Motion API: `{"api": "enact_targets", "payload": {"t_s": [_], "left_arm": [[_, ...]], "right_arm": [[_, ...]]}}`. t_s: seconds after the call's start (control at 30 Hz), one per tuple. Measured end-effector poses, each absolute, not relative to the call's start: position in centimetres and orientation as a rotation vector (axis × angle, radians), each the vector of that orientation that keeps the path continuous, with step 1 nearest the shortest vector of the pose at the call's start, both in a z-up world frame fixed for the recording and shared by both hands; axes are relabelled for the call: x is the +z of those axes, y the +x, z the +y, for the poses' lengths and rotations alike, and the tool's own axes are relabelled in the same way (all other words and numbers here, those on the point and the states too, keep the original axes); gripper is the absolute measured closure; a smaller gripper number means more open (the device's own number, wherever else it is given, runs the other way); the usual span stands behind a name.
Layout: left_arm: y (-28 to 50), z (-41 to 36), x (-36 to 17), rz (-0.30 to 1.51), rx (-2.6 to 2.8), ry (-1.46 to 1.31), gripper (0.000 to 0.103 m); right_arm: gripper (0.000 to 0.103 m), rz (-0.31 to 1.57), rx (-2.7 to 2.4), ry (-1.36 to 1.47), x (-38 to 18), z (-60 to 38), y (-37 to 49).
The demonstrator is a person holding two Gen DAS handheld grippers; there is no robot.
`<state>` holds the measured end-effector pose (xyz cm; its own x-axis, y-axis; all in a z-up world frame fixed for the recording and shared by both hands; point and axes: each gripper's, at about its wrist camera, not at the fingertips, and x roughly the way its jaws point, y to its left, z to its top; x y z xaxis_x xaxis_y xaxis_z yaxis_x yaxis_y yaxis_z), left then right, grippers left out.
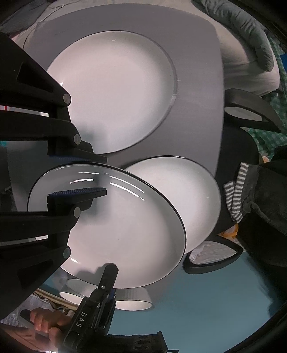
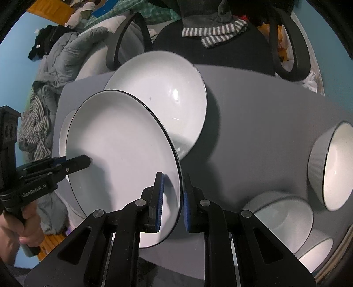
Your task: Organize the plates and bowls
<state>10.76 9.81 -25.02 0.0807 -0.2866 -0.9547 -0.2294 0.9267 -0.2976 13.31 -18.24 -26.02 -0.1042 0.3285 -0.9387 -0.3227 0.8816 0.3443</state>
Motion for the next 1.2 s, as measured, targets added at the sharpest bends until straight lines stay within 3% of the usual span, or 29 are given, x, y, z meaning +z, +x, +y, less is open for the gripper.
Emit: {"api": "enact_targets", "payload": {"t_s": [0.63, 1.2], "left_arm": [[16.4, 8.9, -26.3, 1.536, 0.021, -0.422, 0.084], [16.9, 7.8, -28.4, 1.593, 0.044, -0.410, 0.083]], "right_arm": [[0.087, 1.611, 0.541, 0.017, -27.7, -16.3, 19.3], [0.086, 1.654, 0.496, -0.010, -29.2, -15.8, 20.1]]}}
